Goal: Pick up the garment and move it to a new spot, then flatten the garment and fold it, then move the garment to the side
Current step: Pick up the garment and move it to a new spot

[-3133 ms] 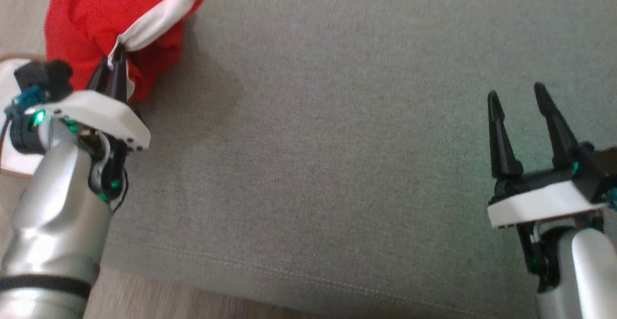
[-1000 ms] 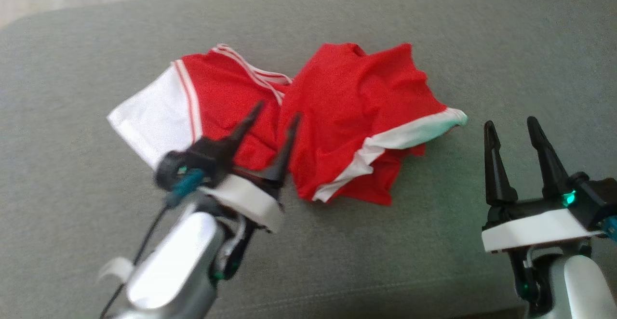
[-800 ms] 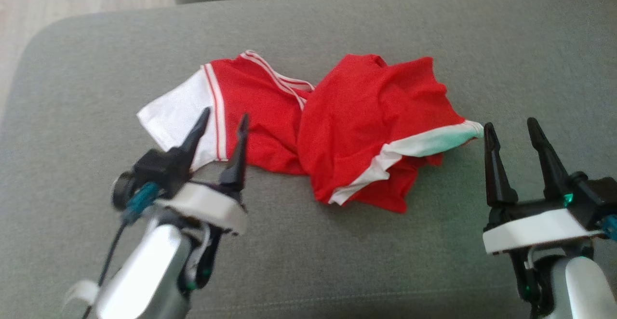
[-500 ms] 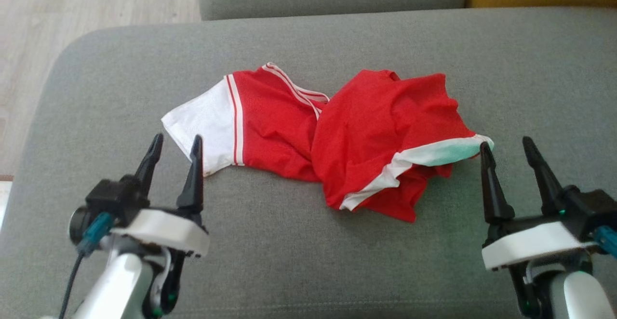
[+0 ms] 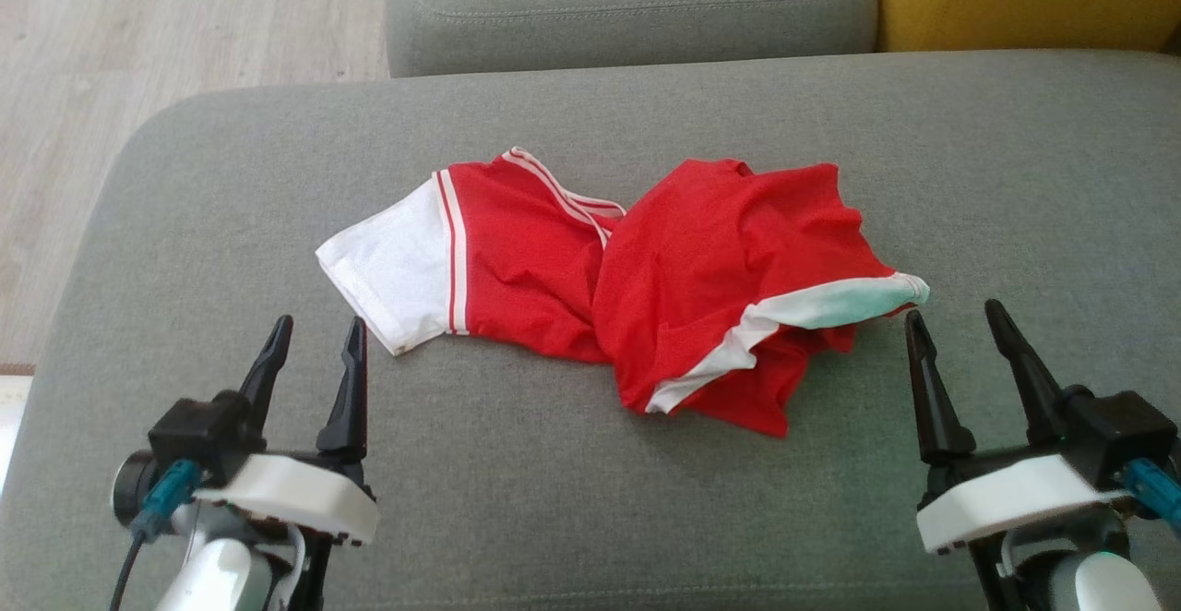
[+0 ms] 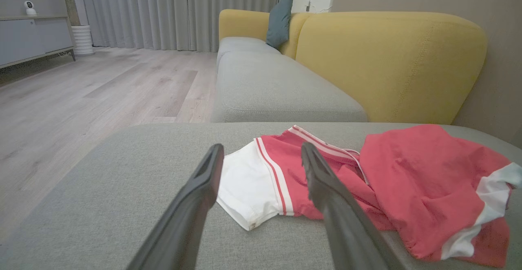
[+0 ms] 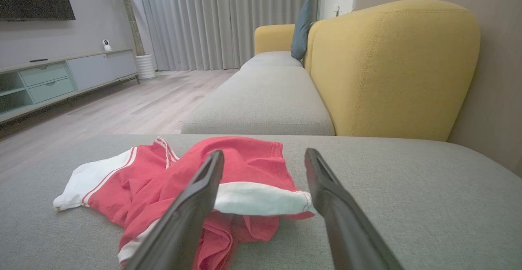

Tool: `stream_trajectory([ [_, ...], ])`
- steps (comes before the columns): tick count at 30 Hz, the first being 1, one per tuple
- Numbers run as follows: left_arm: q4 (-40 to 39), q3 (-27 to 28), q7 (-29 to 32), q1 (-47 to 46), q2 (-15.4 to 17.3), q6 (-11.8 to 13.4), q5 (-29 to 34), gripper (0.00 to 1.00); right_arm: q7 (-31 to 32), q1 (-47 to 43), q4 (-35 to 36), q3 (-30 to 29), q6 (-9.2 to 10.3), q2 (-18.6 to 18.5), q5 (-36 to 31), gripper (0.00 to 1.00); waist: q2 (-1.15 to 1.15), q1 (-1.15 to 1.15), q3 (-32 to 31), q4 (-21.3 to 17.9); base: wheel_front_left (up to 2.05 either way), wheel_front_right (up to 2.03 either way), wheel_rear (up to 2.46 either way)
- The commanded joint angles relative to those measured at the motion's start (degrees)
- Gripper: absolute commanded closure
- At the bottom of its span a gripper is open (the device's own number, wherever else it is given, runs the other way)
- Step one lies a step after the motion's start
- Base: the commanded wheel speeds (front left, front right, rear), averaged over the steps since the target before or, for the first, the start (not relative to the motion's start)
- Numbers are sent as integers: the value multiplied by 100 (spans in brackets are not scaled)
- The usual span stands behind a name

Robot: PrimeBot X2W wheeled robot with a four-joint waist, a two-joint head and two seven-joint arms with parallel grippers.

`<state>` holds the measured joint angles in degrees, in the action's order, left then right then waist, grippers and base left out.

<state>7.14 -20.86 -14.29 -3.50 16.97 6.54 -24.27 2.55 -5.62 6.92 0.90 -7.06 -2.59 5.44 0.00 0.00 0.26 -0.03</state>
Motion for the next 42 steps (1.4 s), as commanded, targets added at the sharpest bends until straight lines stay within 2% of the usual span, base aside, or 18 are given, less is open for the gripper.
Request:
stream_trajectory([
  [1,-151,295,-70,-189,85,-14,42,0,6,110,240,117,-43,-45,-20,0,0,0,-2,-1,0,0,0],
  [21,16,199,-51,-312,-1,-197,215,0,4,130,295,93,-43,-33,1,0,0,0,129,12,0,0,0],
  [26,55,-233,387,-694,-165,-451,256,0,-2,231,317,111,-43,-32,0,0,0,0,347,2,0,0,0],
  [34,467,-1092,1620,-1625,-745,-1054,58,0,-73,512,250,216,-43,-30,30,0,0,0,846,-229,0,0,0],
  [38,842,-1320,2047,-1978,-901,-1193,-70,0,-151,625,158,205,-43,-30,74,0,0,0,1056,-402,0,0,0],
  [42,1294,-1338,2218,-2226,-954,-1208,-133,0,-232,709,89,201,-43,-30,125,0,0,0,1226,-565,0,0,0],
])
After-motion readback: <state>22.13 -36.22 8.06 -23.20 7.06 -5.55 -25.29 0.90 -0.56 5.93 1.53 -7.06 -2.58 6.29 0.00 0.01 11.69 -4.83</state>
